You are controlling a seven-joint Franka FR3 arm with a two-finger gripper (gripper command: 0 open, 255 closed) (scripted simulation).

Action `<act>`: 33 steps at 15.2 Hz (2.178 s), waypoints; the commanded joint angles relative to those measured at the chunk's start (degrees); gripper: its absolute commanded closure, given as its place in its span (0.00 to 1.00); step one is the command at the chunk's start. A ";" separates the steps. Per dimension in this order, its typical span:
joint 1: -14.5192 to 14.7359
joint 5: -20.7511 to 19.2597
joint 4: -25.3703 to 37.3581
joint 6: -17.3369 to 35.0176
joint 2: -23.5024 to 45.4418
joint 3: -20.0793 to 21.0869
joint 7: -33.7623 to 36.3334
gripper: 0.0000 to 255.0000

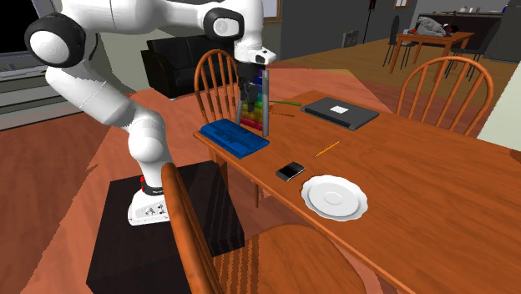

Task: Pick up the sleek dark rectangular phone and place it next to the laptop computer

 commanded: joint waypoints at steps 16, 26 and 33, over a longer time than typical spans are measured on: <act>-1.89 -4.02 3.46 26.92 29.16 -8.77 -16.90 0.00; -2.55 -2.19 5.54 35.58 39.67 -9.83 -21.18 0.00; -2.59 -1.94 5.12 36.77 40.45 -9.82 -21.36 0.00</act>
